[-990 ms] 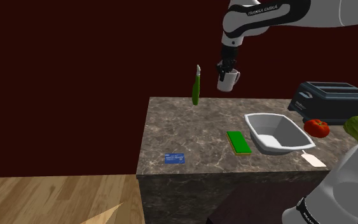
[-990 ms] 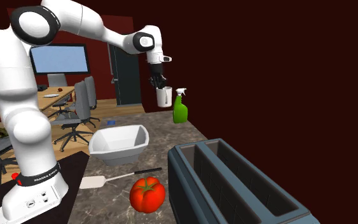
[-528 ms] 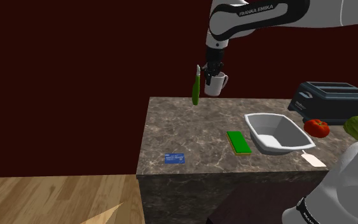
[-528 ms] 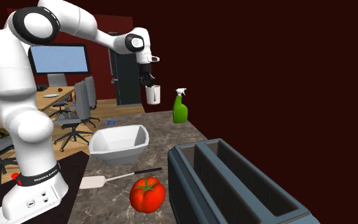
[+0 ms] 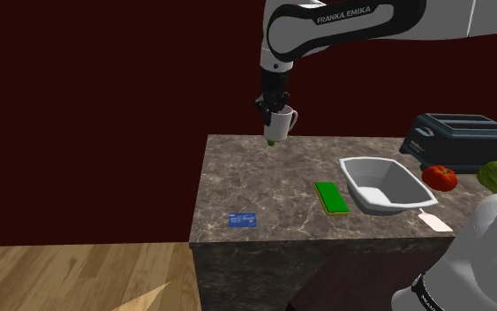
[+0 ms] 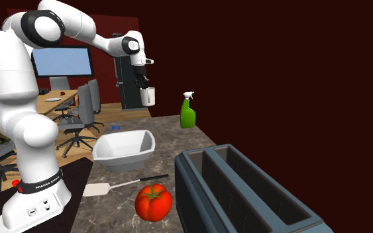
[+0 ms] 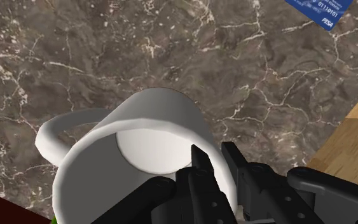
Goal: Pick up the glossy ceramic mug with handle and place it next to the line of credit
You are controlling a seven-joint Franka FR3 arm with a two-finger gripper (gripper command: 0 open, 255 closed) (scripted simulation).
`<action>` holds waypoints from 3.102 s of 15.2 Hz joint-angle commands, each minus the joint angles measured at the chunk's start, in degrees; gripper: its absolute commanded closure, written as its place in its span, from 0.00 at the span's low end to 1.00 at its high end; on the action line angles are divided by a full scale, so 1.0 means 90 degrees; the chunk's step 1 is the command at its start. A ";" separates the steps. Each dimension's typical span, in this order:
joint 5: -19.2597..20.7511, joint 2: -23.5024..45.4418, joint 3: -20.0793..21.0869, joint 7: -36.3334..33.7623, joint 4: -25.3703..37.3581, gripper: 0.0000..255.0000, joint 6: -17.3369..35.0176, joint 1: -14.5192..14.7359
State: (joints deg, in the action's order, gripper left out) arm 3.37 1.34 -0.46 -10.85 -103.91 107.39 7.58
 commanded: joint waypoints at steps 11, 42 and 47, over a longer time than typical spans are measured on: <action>0.0186 0.1069 0.0767 -0.1729 0.1435 1.00 -0.0477 0.0950; 0.0382 0.1787 0.0791 -0.2136 -0.0085 1.00 0.1733 0.1071; 0.0400 0.1857 0.0784 -0.2154 -0.0154 1.00 0.1872 0.1074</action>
State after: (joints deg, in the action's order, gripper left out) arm 6.95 18.02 6.60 -30.23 -105.30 124.16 17.24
